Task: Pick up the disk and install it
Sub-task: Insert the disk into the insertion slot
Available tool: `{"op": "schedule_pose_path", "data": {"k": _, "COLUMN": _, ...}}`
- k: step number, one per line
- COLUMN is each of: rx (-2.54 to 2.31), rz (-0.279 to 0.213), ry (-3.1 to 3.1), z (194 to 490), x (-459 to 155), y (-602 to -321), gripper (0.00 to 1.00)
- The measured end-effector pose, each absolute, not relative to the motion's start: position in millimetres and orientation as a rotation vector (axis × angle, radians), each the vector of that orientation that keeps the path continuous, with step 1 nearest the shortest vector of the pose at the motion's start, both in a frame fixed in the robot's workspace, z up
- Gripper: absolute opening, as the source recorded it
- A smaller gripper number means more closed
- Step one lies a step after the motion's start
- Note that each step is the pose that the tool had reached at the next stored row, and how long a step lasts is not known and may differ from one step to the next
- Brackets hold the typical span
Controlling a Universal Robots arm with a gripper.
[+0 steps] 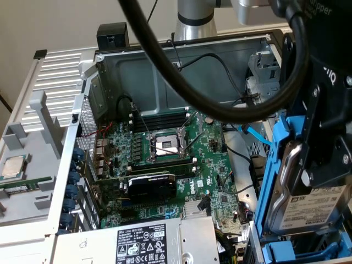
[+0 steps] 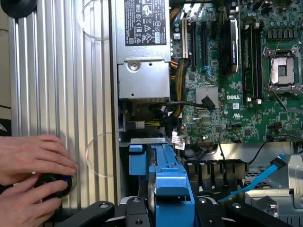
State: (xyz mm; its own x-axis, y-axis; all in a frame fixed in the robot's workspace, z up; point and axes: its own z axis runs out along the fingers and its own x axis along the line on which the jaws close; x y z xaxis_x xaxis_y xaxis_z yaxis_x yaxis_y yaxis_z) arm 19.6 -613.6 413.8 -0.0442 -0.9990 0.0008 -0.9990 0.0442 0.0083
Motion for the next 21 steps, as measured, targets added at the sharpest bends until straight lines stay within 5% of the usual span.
{"op": "schedule_pose_path", "data": {"k": 21, "rx": 2.167, "rz": -0.008, "ry": -2.265, "z": 410.1, "x": 19.6, "y": -613.7, "gripper": 0.38}}
